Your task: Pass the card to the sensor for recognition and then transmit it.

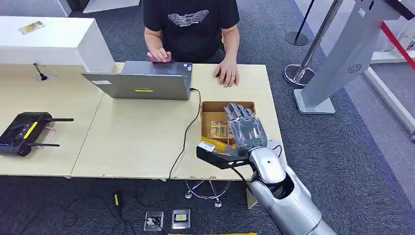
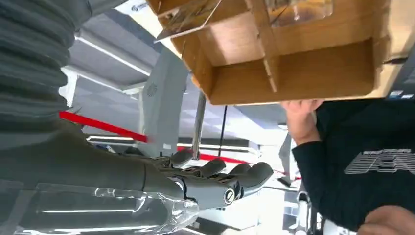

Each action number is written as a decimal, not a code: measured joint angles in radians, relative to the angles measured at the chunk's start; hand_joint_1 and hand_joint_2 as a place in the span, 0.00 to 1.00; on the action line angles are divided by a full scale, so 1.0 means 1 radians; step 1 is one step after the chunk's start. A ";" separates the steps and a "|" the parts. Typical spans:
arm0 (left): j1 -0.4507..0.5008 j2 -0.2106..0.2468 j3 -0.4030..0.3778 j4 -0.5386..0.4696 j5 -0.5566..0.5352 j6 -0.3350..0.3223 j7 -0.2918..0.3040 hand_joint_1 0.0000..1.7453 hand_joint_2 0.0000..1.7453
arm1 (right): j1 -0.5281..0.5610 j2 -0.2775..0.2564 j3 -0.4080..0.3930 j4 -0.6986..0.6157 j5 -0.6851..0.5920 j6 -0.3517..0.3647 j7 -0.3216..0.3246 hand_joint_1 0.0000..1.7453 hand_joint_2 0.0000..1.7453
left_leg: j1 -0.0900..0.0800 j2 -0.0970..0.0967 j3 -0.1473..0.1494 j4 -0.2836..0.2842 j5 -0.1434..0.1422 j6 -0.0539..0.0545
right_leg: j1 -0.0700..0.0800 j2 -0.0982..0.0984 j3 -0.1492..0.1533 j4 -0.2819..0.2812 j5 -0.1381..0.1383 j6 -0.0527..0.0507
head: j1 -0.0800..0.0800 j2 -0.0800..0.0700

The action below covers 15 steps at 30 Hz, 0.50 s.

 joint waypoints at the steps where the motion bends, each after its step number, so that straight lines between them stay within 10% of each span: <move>1: 0.000 0.000 0.000 0.000 0.000 0.000 0.000 0.00 0.00 | 0.000 0.000 -0.005 0.003 0.000 -0.001 0.001 0.00 1.00 | 0.000 0.000 0.000 0.000 0.000 0.000 | 0.000 0.000 0.000 0.000 0.000 0.000 | 0.000 0.000; 15: -0.002 0.000 -0.016 0.000 0.011 0.002 0.000 0.00 0.00 | -0.005 0.018 -0.036 0.060 0.009 -0.010 -0.031 0.00 1.00 | 0.000 0.000 0.000 0.000 0.000 0.000 | 0.000 0.000 0.000 0.000 0.000 0.000 | 0.000 0.000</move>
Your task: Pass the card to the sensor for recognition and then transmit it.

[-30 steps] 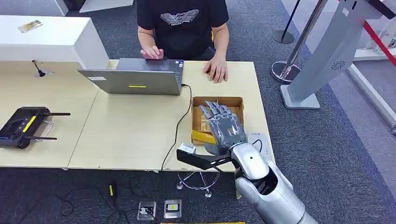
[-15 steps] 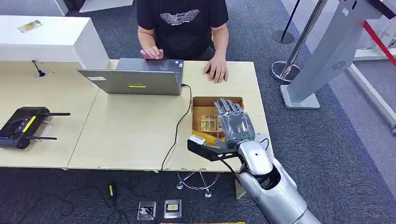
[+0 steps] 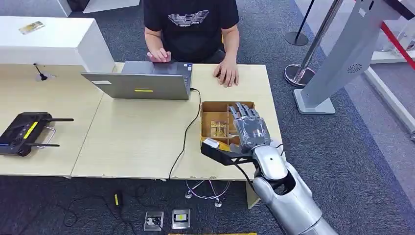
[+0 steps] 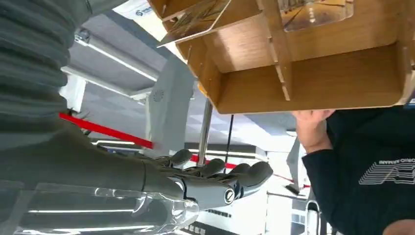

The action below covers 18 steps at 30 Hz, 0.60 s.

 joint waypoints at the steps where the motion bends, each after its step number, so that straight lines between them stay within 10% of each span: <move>1: 0.000 0.000 0.000 0.000 0.001 0.000 0.000 0.00 0.00 | -0.003 0.004 0.000 0.009 0.000 -0.002 -0.002 0.00 1.00 | 0.000 0.000 0.000 0.000 0.000 0.000 | 0.000 0.000 0.000 0.000 0.000 0.000 | 0.000 0.000; 18: -0.001 0.000 -0.006 0.000 0.030 0.012 0.003 0.00 0.00 | -0.036 0.065 0.011 0.121 0.052 -0.016 -0.062 0.00 1.00 | 0.000 0.000 0.000 0.000 0.000 0.000 | 0.000 0.000 0.000 0.000 0.000 0.000 | 0.000 0.000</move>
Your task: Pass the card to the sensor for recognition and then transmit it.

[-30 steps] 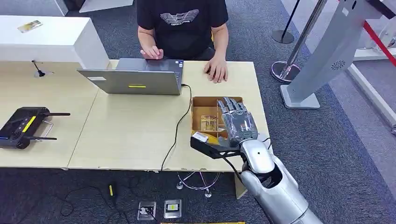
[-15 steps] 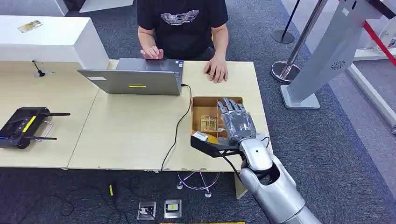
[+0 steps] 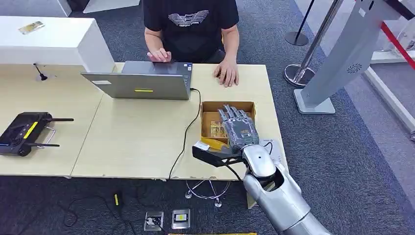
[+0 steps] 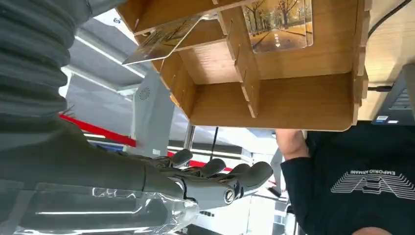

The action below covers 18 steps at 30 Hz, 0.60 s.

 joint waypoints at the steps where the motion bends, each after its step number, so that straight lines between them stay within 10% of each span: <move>1: 0.000 0.000 0.000 0.000 0.001 0.001 0.000 0.00 0.00 | -0.002 0.000 0.000 0.004 0.002 0.000 0.000 0.00 1.00 | 0.000 0.000 0.000 0.000 0.000 0.000 | 0.000 0.000 0.000 0.000 0.000 0.000 | 0.000 0.000; 18: 0.000 0.000 -0.001 0.000 0.026 0.015 0.009 0.00 0.00 | -0.047 0.004 -0.004 0.054 0.012 -0.009 0.015 0.00 1.00 | 0.000 0.000 0.000 0.000 0.000 0.000 | 0.000 0.000 0.000 0.000 0.000 -0.001 | 0.000 0.000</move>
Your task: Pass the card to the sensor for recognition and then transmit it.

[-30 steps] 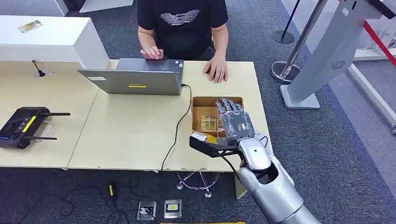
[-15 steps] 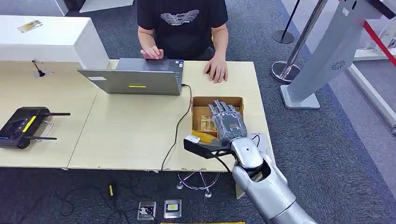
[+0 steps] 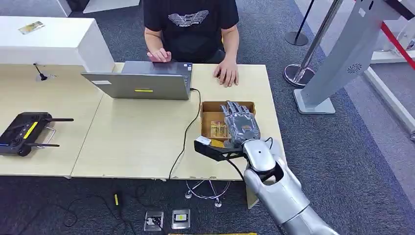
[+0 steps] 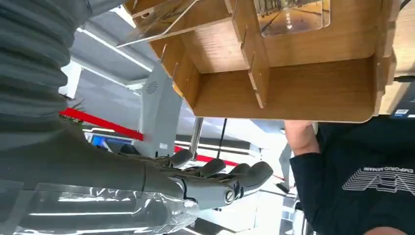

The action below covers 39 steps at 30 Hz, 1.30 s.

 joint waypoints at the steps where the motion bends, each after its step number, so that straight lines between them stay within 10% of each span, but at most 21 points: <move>1: 0.000 0.000 0.000 0.000 0.004 0.003 0.007 0.00 0.00 | -0.004 0.002 0.000 0.002 -0.001 0.004 -0.004 0.00 1.00 | 0.000 0.000 0.000 0.000 0.000 0.000 | 0.000 0.000 0.000 0.000 0.000 0.000 | 0.000 0.000; 19: 0.000 0.000 -0.001 0.000 0.038 0.026 0.065 0.00 0.00 | -0.033 0.041 0.000 -0.005 -0.048 0.077 -0.032 0.00 1.00 | 0.000 0.000 0.000 0.000 0.000 0.000 | 0.000 0.000 0.000 0.000 0.000 0.000 | 0.000 0.000; 29: 0.000 0.000 -0.018 0.000 0.083 0.022 0.080 0.00 0.00 | -0.026 0.026 -0.040 -0.252 -0.152 0.278 -0.001 0.00 1.00 | 0.000 0.000 0.001 0.000 0.000 0.000 | 0.000 0.002 0.000 0.000 0.000 0.000 | 0.000 0.000; 39: 0.000 0.006 -0.028 0.000 0.100 0.000 0.092 0.00 0.00 | 0.007 0.000 -0.067 -0.445 -0.174 0.326 0.022 0.00 1.00 | 0.000 0.001 0.002 0.000 0.000 0.000 | 0.000 0.003 0.000 0.000 0.000 0.000 | 0.000 0.000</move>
